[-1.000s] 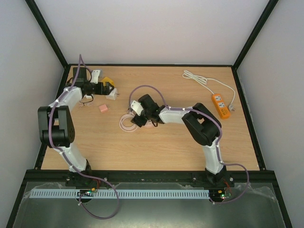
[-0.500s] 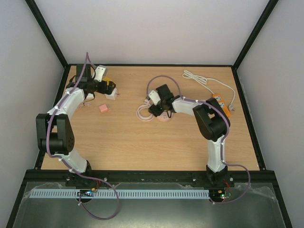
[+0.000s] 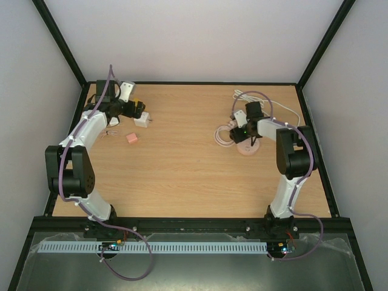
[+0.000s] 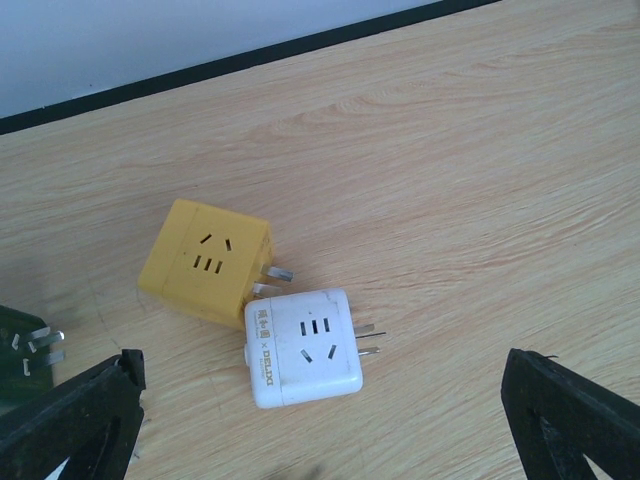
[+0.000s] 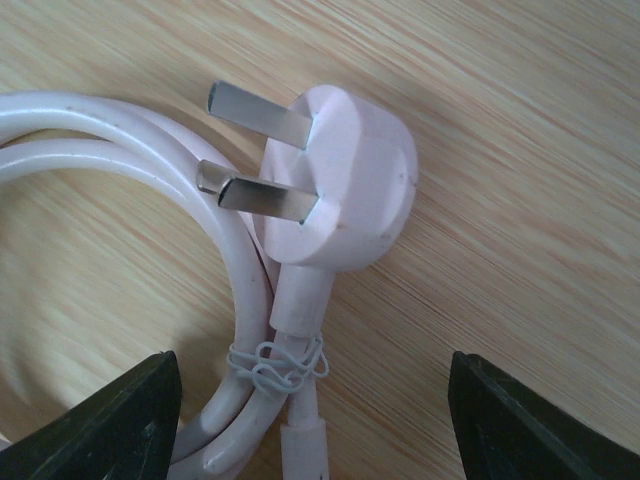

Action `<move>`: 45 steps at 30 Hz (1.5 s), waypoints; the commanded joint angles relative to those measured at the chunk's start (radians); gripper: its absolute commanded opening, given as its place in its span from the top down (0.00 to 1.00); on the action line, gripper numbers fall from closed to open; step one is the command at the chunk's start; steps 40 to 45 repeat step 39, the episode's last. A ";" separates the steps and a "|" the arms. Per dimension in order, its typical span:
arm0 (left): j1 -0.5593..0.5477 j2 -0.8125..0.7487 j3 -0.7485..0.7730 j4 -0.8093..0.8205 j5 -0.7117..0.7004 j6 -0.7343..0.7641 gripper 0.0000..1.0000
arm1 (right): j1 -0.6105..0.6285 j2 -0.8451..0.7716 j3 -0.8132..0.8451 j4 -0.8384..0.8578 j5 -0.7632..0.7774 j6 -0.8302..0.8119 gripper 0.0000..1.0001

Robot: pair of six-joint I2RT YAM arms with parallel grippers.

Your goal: Pull the plug off the socket

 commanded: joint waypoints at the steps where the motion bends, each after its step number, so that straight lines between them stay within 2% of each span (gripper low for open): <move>1: 0.001 -0.019 0.030 -0.041 0.014 0.028 0.01 | -0.058 -0.037 -0.037 -0.118 0.040 -0.060 0.27; 8: 0.028 -0.037 0.077 -0.085 0.008 0.044 0.01 | -0.059 -0.184 0.044 -0.153 -0.082 -0.019 0.13; 14: 0.140 -0.051 0.189 -0.182 0.047 0.070 0.01 | -0.062 -0.306 0.147 -0.152 -0.146 0.063 0.00; 18: 0.230 -0.093 0.178 -0.206 0.081 0.095 0.01 | -0.077 -0.412 0.134 -0.084 -0.180 0.157 0.02; 23: 0.298 -0.183 0.072 -0.222 0.117 0.120 0.01 | -0.092 -0.570 -0.005 0.045 -0.197 0.275 0.02; 29: 0.298 -0.342 -0.181 -0.155 0.109 0.135 0.01 | -0.098 -0.747 -0.250 0.190 -0.169 0.377 0.02; 34: 0.295 -0.418 -0.346 -0.113 0.106 0.130 0.01 | -0.099 -0.823 -0.381 0.253 -0.164 0.383 0.02; 38: 0.285 -0.459 -0.416 -0.068 0.057 0.116 0.01 | -0.099 -0.838 -0.410 0.266 -0.168 0.385 0.02; 45: 0.280 -0.467 -0.421 -0.058 0.036 0.107 0.01 | -0.099 -0.838 -0.406 0.267 -0.172 0.384 0.02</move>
